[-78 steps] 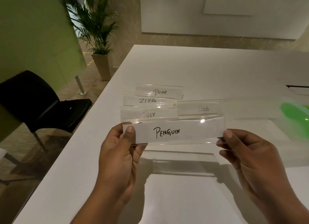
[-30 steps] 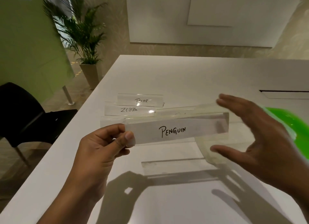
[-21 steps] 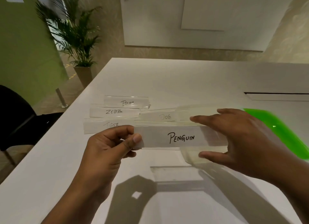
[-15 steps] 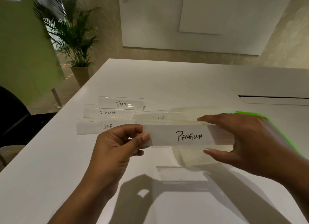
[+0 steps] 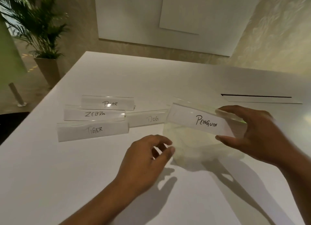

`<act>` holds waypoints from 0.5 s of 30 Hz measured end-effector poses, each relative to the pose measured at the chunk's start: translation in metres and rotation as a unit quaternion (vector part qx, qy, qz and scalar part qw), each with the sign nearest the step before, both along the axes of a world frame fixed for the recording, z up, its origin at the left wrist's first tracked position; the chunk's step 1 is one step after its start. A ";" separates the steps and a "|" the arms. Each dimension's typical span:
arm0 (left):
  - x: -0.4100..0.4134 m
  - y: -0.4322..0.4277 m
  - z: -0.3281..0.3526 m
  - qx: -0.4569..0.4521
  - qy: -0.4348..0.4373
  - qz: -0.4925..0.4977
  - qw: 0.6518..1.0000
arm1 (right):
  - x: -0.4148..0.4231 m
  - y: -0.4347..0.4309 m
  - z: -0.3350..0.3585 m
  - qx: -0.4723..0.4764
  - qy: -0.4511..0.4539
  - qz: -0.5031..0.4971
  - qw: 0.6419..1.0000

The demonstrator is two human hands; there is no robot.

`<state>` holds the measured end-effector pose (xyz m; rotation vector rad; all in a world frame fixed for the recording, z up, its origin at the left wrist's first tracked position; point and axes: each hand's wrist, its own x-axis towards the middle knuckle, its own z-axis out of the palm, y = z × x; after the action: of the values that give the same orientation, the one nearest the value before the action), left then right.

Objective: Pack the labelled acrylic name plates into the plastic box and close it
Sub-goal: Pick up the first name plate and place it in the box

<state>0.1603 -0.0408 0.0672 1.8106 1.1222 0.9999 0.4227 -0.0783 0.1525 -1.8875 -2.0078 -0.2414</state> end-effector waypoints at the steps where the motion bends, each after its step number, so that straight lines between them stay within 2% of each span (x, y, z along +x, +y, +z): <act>1: 0.007 0.001 0.001 0.022 0.031 -0.018 0.999 | 0.004 0.003 -0.002 -0.004 -0.001 -0.007 1.000; 4: 0.030 0.003 0.007 0.077 0.130 -0.056 0.987 | 0.018 0.012 -0.004 -0.020 -0.006 -0.019 1.000; 7: 0.048 0.003 0.007 0.122 0.190 -0.048 0.973 | 0.034 0.019 0.001 -0.022 -0.011 -0.024 0.999; 15: 0.049 0.001 0.000 0.143 0.233 0.004 0.962 | 0.059 0.035 0.004 -0.065 -0.053 -0.001 0.996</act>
<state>0.2095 -0.0398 0.0673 2.3610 1.3100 0.7873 0.4820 -0.0437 0.1568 -1.9934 -2.1386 -0.2214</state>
